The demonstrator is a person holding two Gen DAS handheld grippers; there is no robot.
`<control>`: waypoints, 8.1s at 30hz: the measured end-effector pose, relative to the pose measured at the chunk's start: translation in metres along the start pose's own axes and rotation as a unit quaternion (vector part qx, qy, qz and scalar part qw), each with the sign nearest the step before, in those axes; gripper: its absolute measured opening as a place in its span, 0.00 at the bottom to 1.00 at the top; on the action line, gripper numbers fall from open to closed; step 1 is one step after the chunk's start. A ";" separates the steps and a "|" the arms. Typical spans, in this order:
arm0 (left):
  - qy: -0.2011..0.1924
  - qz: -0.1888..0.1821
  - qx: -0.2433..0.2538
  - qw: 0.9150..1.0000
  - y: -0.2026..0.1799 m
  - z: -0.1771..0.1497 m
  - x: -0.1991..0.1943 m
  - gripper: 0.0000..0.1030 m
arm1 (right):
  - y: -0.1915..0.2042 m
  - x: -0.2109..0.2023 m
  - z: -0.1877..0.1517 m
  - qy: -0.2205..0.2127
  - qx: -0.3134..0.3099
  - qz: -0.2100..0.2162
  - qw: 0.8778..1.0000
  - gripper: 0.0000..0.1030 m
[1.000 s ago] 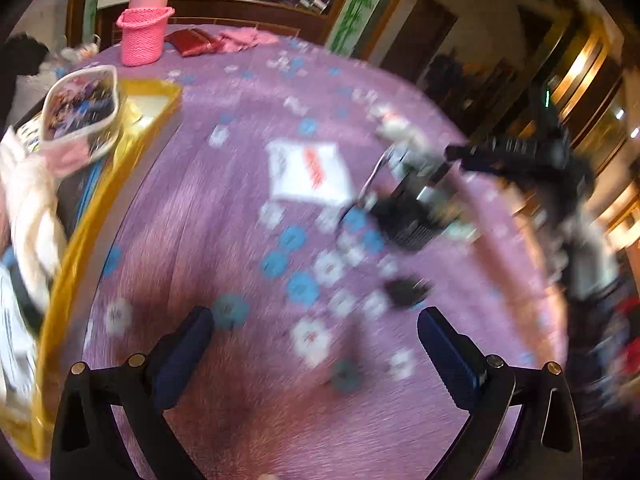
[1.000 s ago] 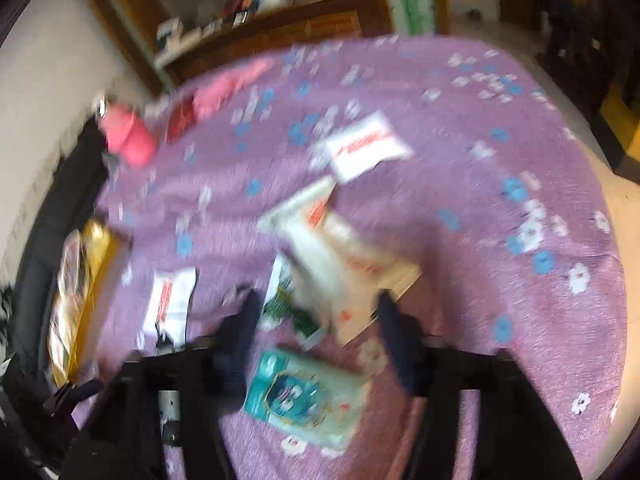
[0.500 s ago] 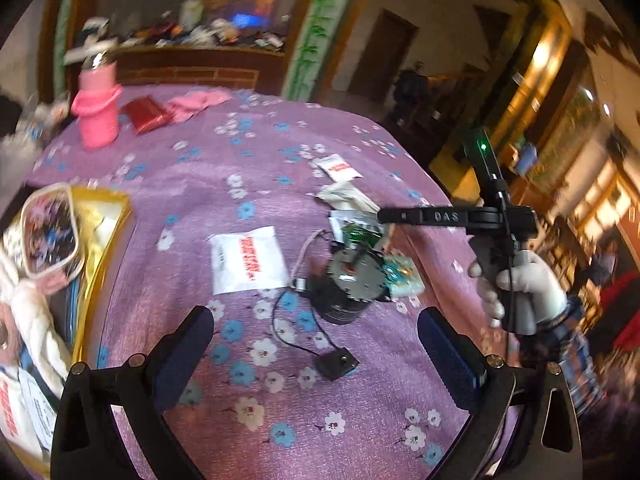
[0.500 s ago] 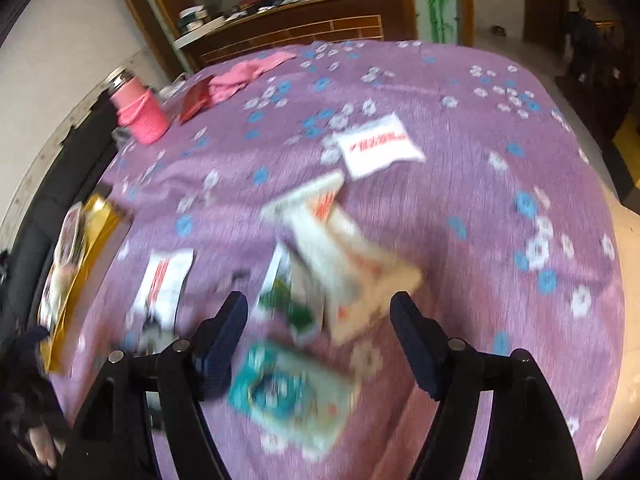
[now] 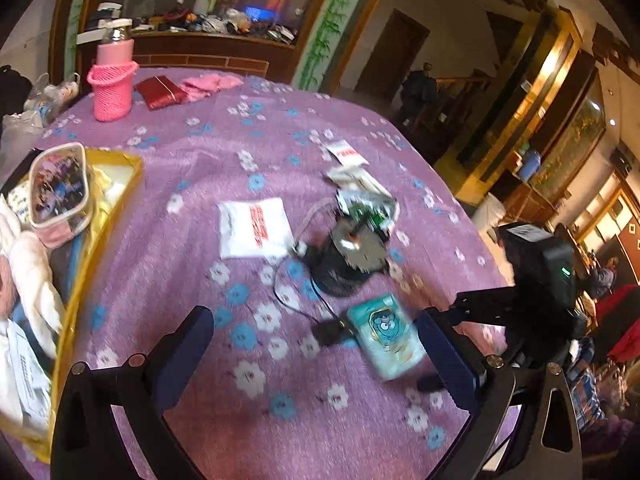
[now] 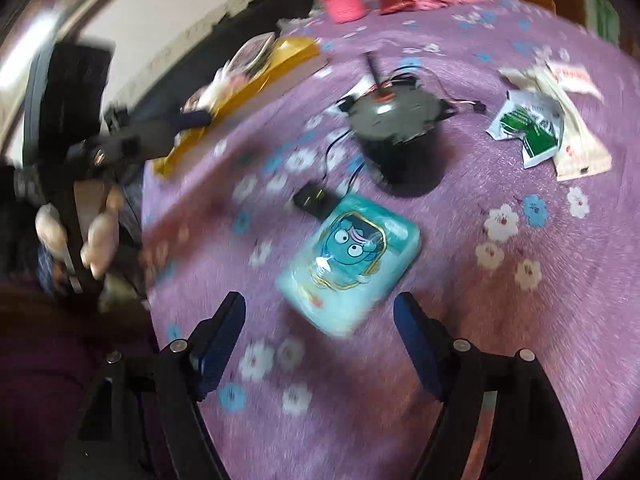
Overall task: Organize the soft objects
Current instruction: 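Grasp the green-and-white packet with the right gripper while the left grasps the teal cartoon packet, then lift both packets off the tablecloth toward the box with both grippers, then lower both packets into the gold-rimmed box and open both grippers, then move both grippers back over the remaining white packets, then grasp a white printed packet with the right gripper while the left grasps a red-lettered white packet, then lift both white packets and carry them over the box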
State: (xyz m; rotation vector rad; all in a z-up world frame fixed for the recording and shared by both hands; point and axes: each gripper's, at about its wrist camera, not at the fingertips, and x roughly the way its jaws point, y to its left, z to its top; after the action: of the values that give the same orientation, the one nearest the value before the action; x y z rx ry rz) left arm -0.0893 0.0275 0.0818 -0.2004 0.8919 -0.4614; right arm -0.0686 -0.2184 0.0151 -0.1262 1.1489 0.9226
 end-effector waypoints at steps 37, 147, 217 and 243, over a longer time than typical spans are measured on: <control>0.088 0.024 0.195 0.977 -0.113 -0.050 0.104 0.12 | -0.112 0.000 0.088 -0.086 0.164 -0.160 0.970 0.19; -0.056 0.239 -0.021 0.969 0.046 -0.033 -0.054 0.87 | -0.012 -0.074 0.028 -0.247 0.231 -0.182 0.923 0.73; 0.114 0.039 0.213 0.970 0.025 0.078 0.108 0.25 | -0.136 0.009 0.102 -0.142 0.189 -0.201 0.951 0.26; 0.077 -0.043 0.084 0.993 0.023 0.079 0.103 0.08 | -0.126 0.021 0.137 -0.087 0.143 -0.194 0.967 0.38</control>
State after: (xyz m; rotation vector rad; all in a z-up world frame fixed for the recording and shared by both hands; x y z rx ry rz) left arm 0.0354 -0.0018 0.0499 -0.0498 0.9926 -0.6356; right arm 0.1186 -0.2151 0.0145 -0.0313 1.0350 0.4061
